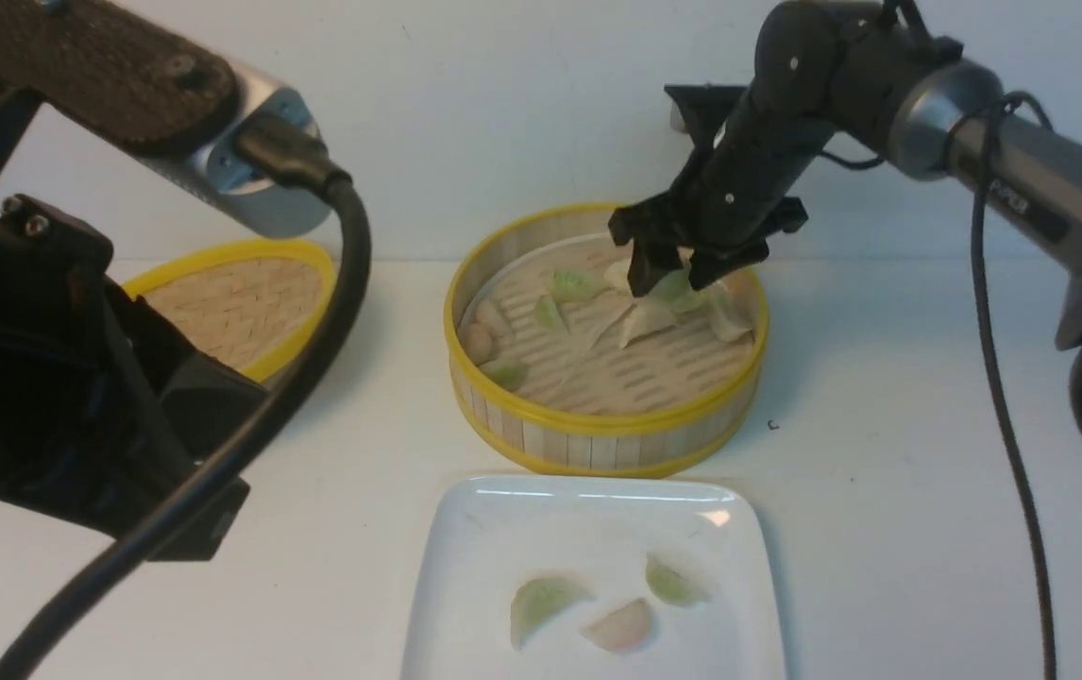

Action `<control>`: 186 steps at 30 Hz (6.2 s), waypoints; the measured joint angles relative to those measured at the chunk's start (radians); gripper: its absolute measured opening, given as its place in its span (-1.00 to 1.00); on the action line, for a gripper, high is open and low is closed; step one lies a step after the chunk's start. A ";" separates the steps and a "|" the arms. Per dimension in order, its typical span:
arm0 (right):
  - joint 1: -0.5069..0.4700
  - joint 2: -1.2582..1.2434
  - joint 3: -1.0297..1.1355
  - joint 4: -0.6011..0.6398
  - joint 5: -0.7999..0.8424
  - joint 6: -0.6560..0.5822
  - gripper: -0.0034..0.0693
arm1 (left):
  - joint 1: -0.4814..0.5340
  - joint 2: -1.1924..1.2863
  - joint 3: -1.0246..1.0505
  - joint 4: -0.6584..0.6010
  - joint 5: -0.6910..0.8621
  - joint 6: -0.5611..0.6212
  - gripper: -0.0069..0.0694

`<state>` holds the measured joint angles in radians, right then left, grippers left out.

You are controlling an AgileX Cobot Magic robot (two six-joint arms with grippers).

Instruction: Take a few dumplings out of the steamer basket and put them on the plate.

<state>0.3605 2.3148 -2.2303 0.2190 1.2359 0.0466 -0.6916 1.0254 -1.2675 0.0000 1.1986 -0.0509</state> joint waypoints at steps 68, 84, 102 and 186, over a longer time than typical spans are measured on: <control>0.370 -0.790 0.441 -0.408 0.011 0.023 -0.93 | 0.000 -0.058 0.088 0.025 -0.075 0.000 -0.83; 0.336 -1.730 1.131 -0.433 -0.204 0.214 -0.95 | 0.000 -0.050 0.088 0.029 -0.351 0.001 -0.83; 0.336 -2.258 1.650 -0.542 -0.624 0.317 -0.95 | -0.003 0.014 0.091 0.045 -0.439 0.001 -0.83; 0.336 -2.256 1.650 -0.551 -0.628 0.320 -0.95 | 0.641 -1.035 1.297 0.006 -0.820 0.005 -0.83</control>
<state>0.6965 0.0586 -0.5807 -0.3324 0.6083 0.3662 -0.0507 -0.0096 0.0291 0.0063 0.3787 -0.0463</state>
